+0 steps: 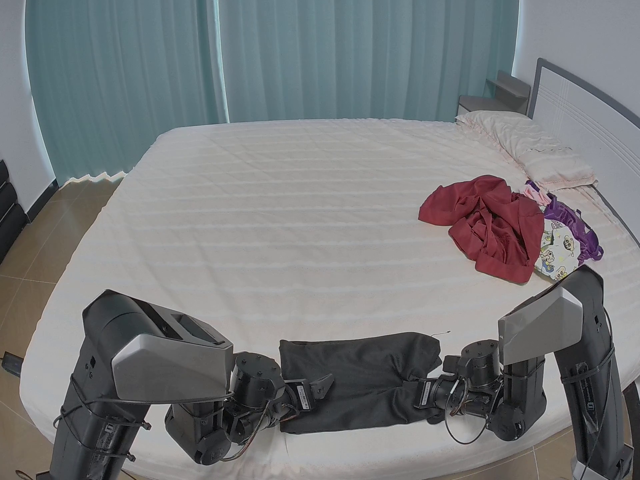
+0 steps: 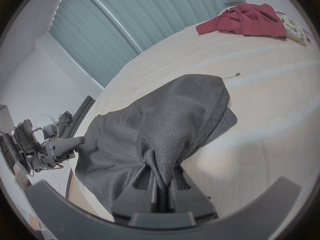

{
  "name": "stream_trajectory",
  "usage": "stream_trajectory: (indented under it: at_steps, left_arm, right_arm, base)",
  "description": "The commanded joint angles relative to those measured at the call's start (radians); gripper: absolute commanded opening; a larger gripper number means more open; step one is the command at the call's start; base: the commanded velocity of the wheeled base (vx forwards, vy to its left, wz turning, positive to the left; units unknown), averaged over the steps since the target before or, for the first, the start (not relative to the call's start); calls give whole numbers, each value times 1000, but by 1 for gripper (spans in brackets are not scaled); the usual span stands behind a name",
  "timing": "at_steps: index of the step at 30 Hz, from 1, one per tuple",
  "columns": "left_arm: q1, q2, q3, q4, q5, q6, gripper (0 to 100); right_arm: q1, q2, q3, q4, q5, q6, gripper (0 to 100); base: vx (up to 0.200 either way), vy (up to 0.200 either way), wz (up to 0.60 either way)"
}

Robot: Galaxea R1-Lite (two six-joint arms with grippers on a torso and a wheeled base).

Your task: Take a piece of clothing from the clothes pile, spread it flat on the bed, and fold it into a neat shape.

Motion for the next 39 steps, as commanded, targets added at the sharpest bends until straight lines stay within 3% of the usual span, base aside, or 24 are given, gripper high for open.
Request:
stream_trajectory:
  at_steps: [1, 6, 7, 39]
  left_arm:
    - [-3, 6, -8, 0, -9, -26, 100]
    - [-15, 11, -10, 0, -35, -45, 100]
    - [-12, 12, -13, 1, -35, -45, 0]
    - [-12, -6, 10, -8, -27, -46, 0]
  right_arm:
    - [0, 2, -3, -12, 1, 0, 0]
    - [0, 2, -3, -14, 1, 1, 0]
    - [0, 2, -3, -12, 1, 1, 0]
    - [10, -10, 0, -14, 1, 3, 0]
  base:
    - [0, 0, 0]
    - [0, 0, 0]
    - [0, 0, 0]
    - [0, 0, 0]
